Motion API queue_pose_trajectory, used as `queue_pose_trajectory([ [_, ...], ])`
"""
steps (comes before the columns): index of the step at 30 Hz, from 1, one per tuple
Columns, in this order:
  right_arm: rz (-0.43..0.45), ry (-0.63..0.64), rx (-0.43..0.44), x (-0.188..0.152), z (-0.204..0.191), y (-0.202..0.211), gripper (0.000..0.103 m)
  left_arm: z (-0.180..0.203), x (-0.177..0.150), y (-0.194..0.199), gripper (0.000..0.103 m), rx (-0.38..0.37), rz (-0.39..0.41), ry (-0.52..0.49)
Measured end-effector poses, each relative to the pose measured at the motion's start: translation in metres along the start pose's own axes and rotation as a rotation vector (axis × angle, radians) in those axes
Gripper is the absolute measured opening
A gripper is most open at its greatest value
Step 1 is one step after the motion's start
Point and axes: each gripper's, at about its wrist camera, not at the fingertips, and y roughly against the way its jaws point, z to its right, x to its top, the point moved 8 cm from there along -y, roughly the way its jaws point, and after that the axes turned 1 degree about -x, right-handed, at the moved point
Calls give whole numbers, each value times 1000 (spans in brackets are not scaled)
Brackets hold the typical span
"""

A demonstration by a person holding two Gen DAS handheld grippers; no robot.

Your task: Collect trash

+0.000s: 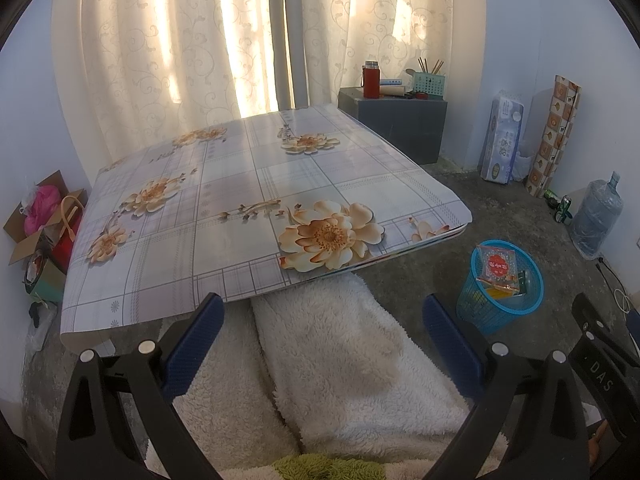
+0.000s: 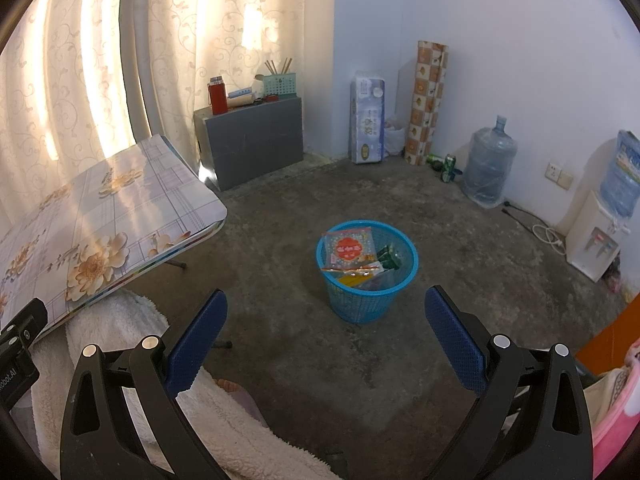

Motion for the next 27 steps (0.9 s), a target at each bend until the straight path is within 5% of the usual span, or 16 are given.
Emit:
queue_pose_trajectory([
  [27,-4,1,4,0,-6,0,95,0,-1,0,97,0,-1,1],
])
